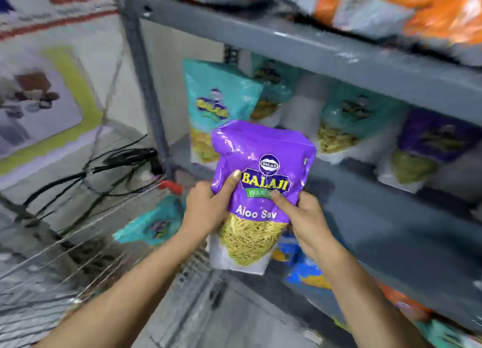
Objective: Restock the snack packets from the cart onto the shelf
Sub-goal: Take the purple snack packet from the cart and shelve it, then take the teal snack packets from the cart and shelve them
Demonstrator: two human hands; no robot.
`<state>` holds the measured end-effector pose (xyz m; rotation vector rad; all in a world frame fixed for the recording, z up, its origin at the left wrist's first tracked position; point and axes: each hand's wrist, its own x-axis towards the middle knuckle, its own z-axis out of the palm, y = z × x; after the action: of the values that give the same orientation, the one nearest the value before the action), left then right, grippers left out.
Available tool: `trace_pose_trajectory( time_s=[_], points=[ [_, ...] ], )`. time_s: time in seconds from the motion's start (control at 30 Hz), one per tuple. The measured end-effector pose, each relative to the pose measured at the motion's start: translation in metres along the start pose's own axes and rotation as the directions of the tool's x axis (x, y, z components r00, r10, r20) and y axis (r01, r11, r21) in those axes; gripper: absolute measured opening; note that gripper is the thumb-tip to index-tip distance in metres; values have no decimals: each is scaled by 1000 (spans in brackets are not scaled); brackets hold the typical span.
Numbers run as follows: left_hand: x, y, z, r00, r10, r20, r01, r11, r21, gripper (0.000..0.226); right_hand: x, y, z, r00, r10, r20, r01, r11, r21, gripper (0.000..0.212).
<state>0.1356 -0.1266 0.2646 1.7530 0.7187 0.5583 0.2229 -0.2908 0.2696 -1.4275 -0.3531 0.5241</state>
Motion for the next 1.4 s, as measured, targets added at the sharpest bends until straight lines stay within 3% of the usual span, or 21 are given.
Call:
trace_pose_trajectory(
  time_s=[0.1,0.23,0.57,0.67,0.77,0.83,0.93,1.03,1.1,1.17,1.3,1.4],
  points=[
    [-13,35,71,995,63,82,-63,998,-7,69,-17,-26,-72,978,-130,-166,120,991,-66,17],
    [-32,78,169,963,147,228,-116,983,-141,63,-34,-50,-164,901,-290,-322,228,949,-216,19],
    [-55,115,340,884,190,428,-100,969,-225,56,-54,-60,-306,742,-339,-578,184,933,-311,27],
    [-57,102,358,854,146,499,-43,976,-212,57,-55,-42,-323,744,-318,-588,149,936,-319,35],
    [-54,92,359,835,126,535,-16,978,-206,73,-51,-28,-323,717,-317,-621,171,943,-285,35],
    [-50,91,354,811,132,570,-10,977,-213,68,-48,-26,-315,642,-381,-665,205,922,-330,44],
    [-43,88,333,773,193,605,0,953,-304,38,-54,-23,-287,504,-517,-692,237,853,-464,70],
    [-31,73,292,822,197,534,5,936,-353,35,-63,-19,-241,427,-651,-628,192,744,-640,74],
    [-21,53,253,867,193,459,-42,947,-319,23,-59,-17,-206,440,-716,-542,240,675,-697,68],
    [-9,22,203,915,160,371,-64,964,-256,15,-49,-10,-169,505,-734,-454,269,634,-725,61],
    [4,-45,88,985,50,166,-24,988,-154,7,-26,16,-78,710,-657,-253,362,649,-670,49],
    [-1,-91,1,997,-66,37,69,992,-106,17,-3,49,-8,858,-513,-19,385,668,-637,38]
  ],
)
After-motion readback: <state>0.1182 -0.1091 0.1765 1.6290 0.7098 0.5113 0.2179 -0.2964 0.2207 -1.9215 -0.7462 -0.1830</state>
